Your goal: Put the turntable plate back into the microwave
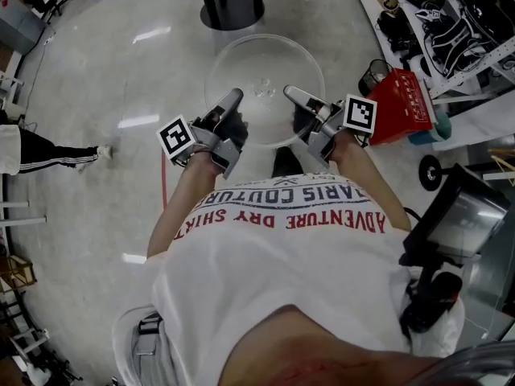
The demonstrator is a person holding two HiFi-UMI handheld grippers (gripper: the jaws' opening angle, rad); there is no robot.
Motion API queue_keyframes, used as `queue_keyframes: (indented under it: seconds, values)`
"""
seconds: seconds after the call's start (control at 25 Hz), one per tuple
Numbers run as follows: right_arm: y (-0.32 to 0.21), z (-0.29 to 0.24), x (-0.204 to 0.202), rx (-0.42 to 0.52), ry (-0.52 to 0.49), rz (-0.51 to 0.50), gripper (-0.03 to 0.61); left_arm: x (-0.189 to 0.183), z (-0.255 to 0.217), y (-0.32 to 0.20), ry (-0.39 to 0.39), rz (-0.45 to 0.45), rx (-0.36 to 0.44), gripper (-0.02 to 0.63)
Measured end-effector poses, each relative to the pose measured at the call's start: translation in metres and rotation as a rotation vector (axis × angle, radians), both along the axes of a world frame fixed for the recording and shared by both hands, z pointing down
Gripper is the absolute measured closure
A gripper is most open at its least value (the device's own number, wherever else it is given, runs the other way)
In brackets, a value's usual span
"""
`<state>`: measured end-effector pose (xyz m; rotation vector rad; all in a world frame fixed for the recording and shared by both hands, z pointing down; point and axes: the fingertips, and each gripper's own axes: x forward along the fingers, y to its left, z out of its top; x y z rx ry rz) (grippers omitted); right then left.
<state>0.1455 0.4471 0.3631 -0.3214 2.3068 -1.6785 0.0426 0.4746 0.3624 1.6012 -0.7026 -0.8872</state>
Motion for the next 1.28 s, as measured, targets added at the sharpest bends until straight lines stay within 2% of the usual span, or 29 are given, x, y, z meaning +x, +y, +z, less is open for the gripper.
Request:
queue_keyframes:
  seconds: [0.16,0.32,0.52,0.68,0.96,1.28]
  values:
    - [-0.06,0.027,0.006,-0.027,0.01,0.017,0.552,0.005,0.027,-0.06,0.012,0.012,-0.036,0.586]
    - [-0.151,0.042,0.018,-0.065,0.02,0.035,0.552,0.016,0.04,-0.152,0.016,0.017,-0.064,0.588]
    - [-0.284,0.04,0.026,-0.084,0.024,0.041,0.552,0.023,0.039,-0.283,0.026,0.003,-0.08,0.586]
    - [-0.363,0.028,0.023,-0.051,0.023,0.024,0.552,0.02,0.025,-0.358,0.018,-0.021,-0.051,0.588]
    - [-0.442,0.009,-0.01,-0.018,-0.014,-0.031,0.552,-0.01,0.005,-0.43,0.001,-0.097,-0.01,0.587]
    - [-0.515,0.05,-0.064,-0.067,0.013,-0.07,0.552,-0.062,0.048,-0.499,0.03,-0.142,-0.055,0.586]
